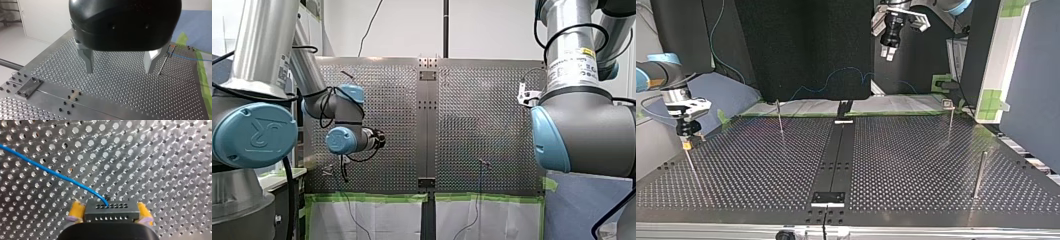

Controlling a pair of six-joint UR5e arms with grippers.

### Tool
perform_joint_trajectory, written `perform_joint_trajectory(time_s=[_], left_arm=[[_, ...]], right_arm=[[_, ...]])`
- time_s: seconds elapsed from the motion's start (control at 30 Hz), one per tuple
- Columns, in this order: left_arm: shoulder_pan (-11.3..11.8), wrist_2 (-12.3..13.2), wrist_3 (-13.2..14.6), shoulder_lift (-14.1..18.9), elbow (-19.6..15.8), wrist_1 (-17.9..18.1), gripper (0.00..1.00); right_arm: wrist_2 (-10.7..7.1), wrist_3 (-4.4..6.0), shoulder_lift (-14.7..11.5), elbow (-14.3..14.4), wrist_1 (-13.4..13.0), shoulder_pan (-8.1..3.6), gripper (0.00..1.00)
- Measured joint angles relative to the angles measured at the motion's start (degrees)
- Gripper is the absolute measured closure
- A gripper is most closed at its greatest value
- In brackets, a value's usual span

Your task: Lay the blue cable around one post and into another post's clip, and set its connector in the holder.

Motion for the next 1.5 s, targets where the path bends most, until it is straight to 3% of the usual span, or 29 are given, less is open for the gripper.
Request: perform_joint_trajectory(time_s=[0.07,0.7,0.97,1.17,1.33,1.5], left_arm=[[0.05,0.0,0.0,0.0,-0.02,0.0,0.0],[0.34,0.0,0.02,0.0,-0.27,0.0,0.0],[0.5,0.0,0.19,0.0,-0.6,0.07,0.0],[0.59,0.0,0.33,0.0,-0.71,0.05,0.0],[0.61,0.0,0.35,0.0,-0.73,0.05,0.0],[0.62,0.0,0.35,0.0,-0.75,0.01,0.0]], right_arm=[[0.18,0.0,-0.02,-0.02,0.0,-0.03,0.02],[1.97,-0.09,-0.06,-0.04,-0.02,0.07,0.02],[4.81,-0.05,-0.07,-0.02,-0.01,-0.12,0.02],[6.22,0.66,-0.06,-0.02,-0.08,-0.22,0.02],[8.34,1.52,-0.05,-0.04,0.33,-0.43,0.02],[10.86,1.73,-0.06,-0.04,2.02,-0.77,0.02]])
